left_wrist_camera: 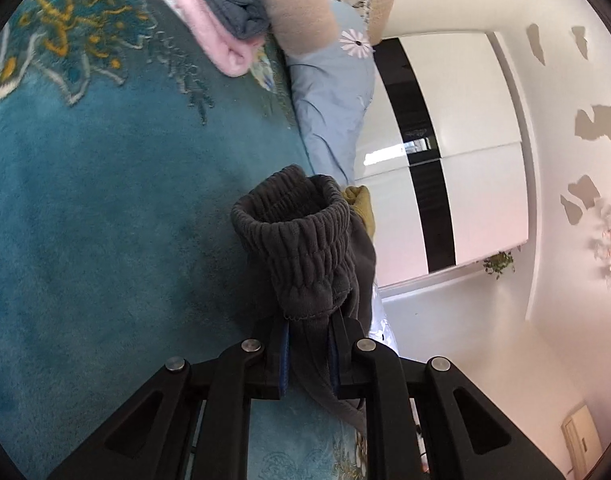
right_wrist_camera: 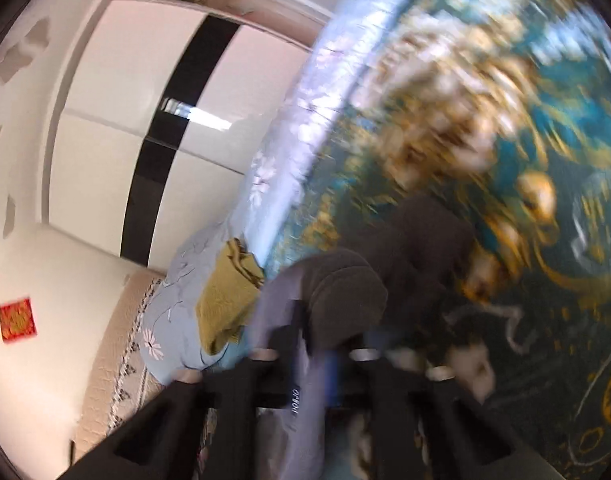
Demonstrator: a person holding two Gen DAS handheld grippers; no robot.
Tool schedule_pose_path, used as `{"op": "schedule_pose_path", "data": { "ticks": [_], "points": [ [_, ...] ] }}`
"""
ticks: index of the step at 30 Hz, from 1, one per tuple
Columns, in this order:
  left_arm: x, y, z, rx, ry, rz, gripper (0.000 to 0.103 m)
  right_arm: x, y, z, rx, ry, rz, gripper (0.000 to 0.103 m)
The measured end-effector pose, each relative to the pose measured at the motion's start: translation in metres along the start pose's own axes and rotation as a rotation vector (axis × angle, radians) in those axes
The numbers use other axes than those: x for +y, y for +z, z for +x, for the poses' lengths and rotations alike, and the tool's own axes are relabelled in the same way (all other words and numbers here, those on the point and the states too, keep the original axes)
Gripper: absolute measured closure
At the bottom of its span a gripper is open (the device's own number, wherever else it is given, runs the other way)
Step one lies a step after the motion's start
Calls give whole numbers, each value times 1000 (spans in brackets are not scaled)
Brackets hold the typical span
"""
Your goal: Fold clothes
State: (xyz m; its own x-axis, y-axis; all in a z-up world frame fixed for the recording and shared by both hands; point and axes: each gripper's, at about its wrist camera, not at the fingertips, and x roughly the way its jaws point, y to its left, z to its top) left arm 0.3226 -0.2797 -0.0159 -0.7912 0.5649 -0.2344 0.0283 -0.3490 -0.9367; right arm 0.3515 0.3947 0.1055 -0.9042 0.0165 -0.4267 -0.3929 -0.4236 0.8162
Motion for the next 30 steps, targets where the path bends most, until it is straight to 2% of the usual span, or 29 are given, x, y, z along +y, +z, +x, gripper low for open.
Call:
{"op": "schedule_pose_path", "data": {
  "ticks": [3,5,8,10,13,14,17,21,25,28,30],
  "points": [
    [-7,1,1,-9,-35,30,88,71,3,-26,-63,24,-280,98],
    [-9,2,-1,-16,-51,34,88,107,-8,-56,-117,105,-470,98],
    [-9,5,2,-24,-59,21,88,109,-25,-84,-130,118,-572,98],
    [-3,6,1,-15,-54,7,88,76,-28,-83,-68,9,-524,98],
    [-2,3,5,19,-33,13,88,1,-27,-71,50,-170,-295,98],
    [-3,1,6,27,-23,24,88,-24,-28,-68,84,-215,-208,98],
    [-8,0,8,30,18,57,88,-62,-30,-61,154,-297,-73,98],
    [-2,2,8,24,25,37,88,-71,-23,-56,194,-346,-20,93],
    [-2,3,10,18,26,40,88,-67,-15,-58,207,-364,-10,88],
    [-1,4,11,17,26,38,88,-68,-12,-61,248,-371,1,83],
    [2,5,12,16,29,26,88,-69,-7,-61,288,-372,5,71]
  ]
}}
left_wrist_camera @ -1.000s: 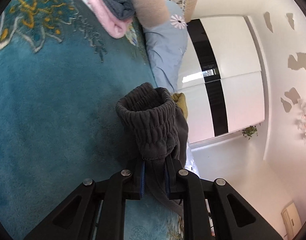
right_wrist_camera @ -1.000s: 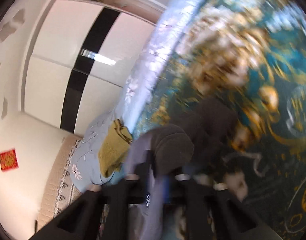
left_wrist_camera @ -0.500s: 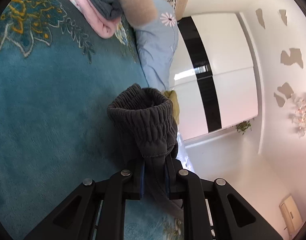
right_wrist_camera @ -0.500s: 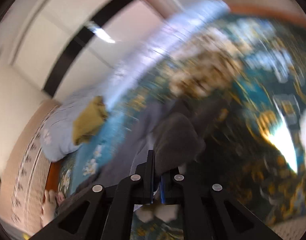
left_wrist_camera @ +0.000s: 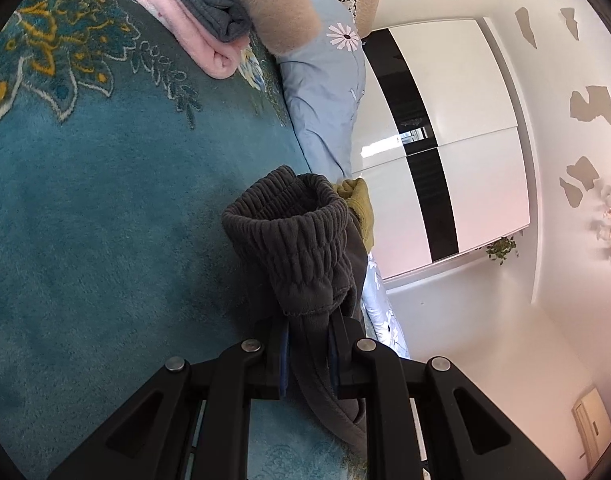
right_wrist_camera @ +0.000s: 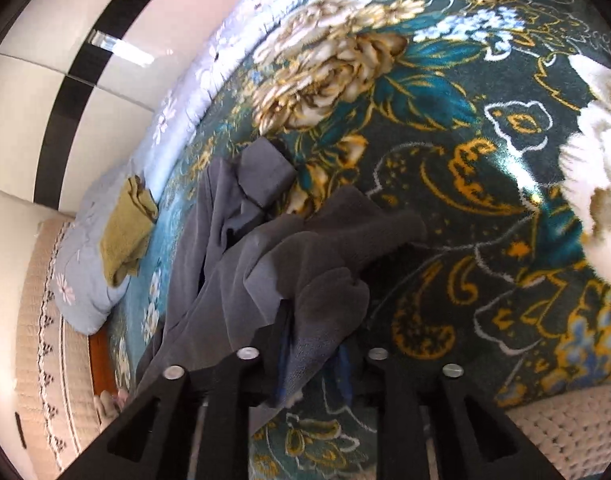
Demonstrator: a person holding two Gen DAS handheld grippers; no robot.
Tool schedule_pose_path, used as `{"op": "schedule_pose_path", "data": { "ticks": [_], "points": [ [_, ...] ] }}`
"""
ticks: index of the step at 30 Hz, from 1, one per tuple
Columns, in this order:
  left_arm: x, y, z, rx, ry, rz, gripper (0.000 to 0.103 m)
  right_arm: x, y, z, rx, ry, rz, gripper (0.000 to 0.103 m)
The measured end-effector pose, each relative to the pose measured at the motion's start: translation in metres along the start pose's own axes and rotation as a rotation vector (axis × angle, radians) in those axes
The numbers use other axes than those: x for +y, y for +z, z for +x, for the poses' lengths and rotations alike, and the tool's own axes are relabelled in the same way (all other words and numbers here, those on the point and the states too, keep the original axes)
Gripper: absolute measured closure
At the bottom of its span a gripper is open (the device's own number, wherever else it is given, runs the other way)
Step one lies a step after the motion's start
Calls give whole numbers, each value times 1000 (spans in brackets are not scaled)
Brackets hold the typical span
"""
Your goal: Fold clothes
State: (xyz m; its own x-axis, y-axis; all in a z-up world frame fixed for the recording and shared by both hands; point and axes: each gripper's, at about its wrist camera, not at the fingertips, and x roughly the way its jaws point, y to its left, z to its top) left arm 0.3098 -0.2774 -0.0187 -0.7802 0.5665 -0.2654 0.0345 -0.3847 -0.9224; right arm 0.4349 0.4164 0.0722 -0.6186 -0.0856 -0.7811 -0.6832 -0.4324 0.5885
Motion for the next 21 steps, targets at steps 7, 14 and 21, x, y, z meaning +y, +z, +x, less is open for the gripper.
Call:
{"op": "schedule_pose_path", "data": {
  "ticks": [7,14,21],
  "points": [
    [2,1,0,2,1,-9,88,-19,24,-33,-126,-83,38,54],
    [2,1,2,3,14,-3,88,55,33,-18,-215,-21,-119,52],
    [1,1,4,5,34,17,88,158,7,103,20,-14,-205,38]
  ]
}}
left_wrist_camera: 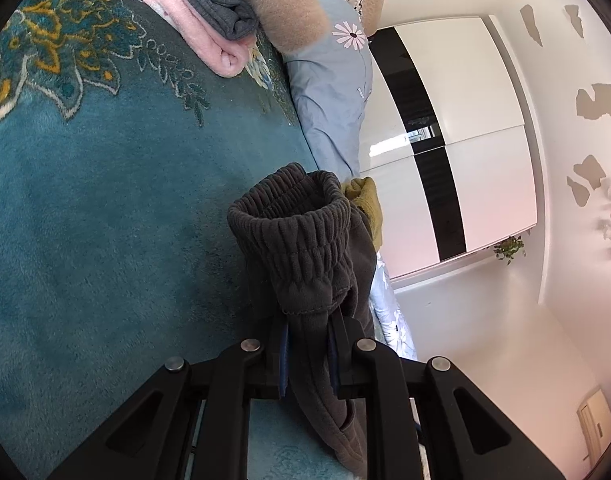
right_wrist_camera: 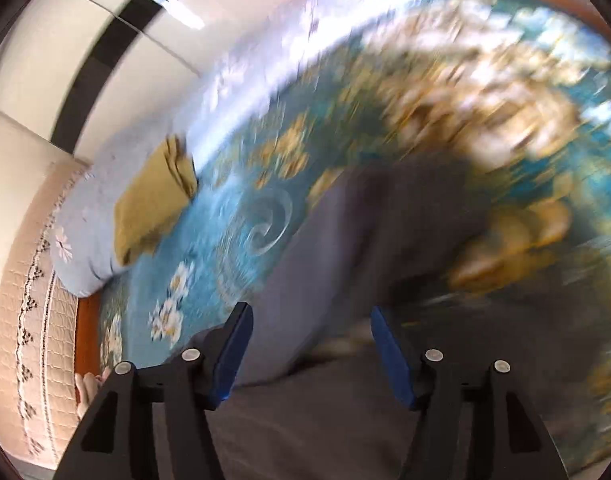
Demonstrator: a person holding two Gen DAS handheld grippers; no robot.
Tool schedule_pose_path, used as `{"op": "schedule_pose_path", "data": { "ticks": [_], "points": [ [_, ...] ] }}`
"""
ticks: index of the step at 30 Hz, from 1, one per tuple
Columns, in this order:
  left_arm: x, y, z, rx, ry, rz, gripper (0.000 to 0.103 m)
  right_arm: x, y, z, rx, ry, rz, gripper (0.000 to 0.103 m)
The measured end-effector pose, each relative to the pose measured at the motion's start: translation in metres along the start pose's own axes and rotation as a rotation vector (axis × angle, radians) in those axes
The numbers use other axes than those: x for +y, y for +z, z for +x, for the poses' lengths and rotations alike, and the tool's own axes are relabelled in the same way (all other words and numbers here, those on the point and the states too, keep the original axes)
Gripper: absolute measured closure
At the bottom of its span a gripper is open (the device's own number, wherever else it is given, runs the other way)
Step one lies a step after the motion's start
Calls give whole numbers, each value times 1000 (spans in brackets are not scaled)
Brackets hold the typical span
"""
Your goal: Fold clothes
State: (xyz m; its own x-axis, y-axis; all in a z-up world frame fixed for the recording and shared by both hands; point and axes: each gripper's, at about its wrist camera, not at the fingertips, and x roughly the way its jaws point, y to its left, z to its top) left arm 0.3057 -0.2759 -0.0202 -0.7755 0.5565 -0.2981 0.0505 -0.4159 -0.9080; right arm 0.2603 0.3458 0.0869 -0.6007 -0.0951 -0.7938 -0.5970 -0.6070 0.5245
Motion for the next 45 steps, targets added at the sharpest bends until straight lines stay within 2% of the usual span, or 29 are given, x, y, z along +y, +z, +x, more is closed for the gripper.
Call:
{"op": "schedule_pose_path", "data": {
  "ticks": [2,5,11,13,14,15,17,20,22,24,26,27,29,32,34,37,42,45],
  "points": [
    [1,0,0,3,2,0,88,20,-1,28,17,-73,-8,38],
    [3,1,1,10,0,-5,88,40,3,53,-9,-246,-25,38],
    [5,3,3,25,-12,-18,88,53,13,73,-8,-476,-43,40],
    [6,4,3,29,-26,-29,88,53,15,75,-20,-530,-31,63],
    [7,4,4,31,-37,-35,88,53,18,73,-25,-537,-19,81],
    [7,4,4,31,-41,-37,88,53,22,70,-30,-491,3,92],
    [5,4,4,31,-44,-30,88,56,31,58,-33,-343,40,95],
    [-2,4,4,26,-75,-3,88,71,48,-1,-173,24,20,96],
    [-7,4,4,26,-86,17,88,77,47,-53,-345,248,-88,96],
    [-10,3,5,27,-75,31,88,68,40,-75,-441,266,-177,96],
    [-7,3,7,35,-70,19,88,40,42,-55,-376,173,-134,96],
    [-5,3,8,40,-68,11,88,17,46,-34,-298,120,-63,96],
    [-4,3,8,44,-60,10,88,-23,43,-1,-198,40,78,96],
    [-5,2,8,43,-43,19,88,-65,33,22,-145,51,193,96],
    [-3,2,8,44,-35,14,88,-79,33,25,-132,64,229,96],
    [-1,2,8,46,-27,9,88,-80,42,6,-172,47,212,92],
    [-1,0,9,49,-25,3,88,-78,59,-45,-315,-10,202,93],
    [0,0,9,52,-25,-6,88,-66,62,-71,-413,-11,208,92]
  ]
}}
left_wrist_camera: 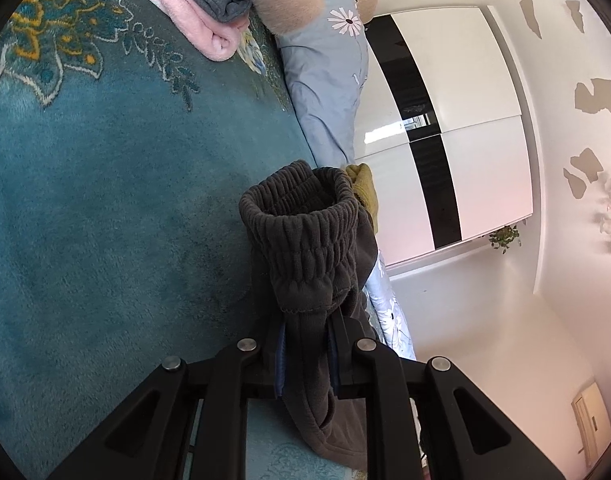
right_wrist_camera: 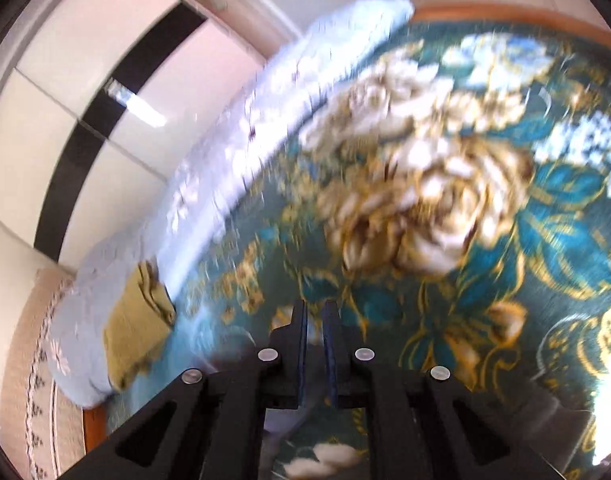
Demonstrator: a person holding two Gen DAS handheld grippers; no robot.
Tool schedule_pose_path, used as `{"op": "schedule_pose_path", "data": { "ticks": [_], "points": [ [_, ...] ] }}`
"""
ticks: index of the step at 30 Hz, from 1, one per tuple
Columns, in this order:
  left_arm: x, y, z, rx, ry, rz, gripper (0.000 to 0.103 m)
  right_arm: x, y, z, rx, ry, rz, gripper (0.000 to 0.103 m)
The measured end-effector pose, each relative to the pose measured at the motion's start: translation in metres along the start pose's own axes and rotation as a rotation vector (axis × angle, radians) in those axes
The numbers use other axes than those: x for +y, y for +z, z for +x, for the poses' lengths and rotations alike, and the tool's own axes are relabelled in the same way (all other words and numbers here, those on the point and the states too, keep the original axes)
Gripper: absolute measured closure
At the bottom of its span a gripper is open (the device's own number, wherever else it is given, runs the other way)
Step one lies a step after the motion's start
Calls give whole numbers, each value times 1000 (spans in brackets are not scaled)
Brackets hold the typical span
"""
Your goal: Fold clothes
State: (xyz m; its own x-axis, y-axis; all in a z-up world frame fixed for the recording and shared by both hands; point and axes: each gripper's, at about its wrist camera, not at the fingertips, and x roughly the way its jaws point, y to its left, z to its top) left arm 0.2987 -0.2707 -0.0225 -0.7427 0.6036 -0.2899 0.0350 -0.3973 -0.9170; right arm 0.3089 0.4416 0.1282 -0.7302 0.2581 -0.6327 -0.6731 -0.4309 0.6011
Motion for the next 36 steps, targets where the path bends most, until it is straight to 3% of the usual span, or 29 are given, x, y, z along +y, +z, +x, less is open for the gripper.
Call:
{"op": "schedule_pose_path", "data": {
  "ticks": [3,7,9,11,15,18,21,28,31,33,35,36],
  "points": [
    [2,0,1,4,-4,-10,88,33,-11,-11,-37,94,-48,92],
    [3,2,2,8,-8,-16,88,81,-45,2,133,212,-174,92],
    [3,2,3,9,-8,-15,88,105,-67,20,235,232,-249,80],
    [2,2,3,10,-8,-16,88,118,-88,41,315,212,-284,69],
    [3,1,4,13,-10,-23,88,125,-130,86,446,120,-283,69],
    [5,1,4,16,-11,-30,87,97,-143,107,487,148,-36,65],
    [6,1,5,19,-11,-37,87,73,-150,117,464,189,203,48],
    [10,1,6,25,-16,-58,87,56,-144,107,279,117,371,47],
    [12,2,6,29,-16,-64,87,55,-138,107,269,93,361,57],
    [12,1,6,34,-18,-68,87,51,-133,110,259,83,353,82],
    [13,1,7,39,-22,-71,87,47,-128,114,250,73,346,97],
    [13,1,7,41,-23,-70,87,46,-125,116,243,66,338,97]
  ]
}}
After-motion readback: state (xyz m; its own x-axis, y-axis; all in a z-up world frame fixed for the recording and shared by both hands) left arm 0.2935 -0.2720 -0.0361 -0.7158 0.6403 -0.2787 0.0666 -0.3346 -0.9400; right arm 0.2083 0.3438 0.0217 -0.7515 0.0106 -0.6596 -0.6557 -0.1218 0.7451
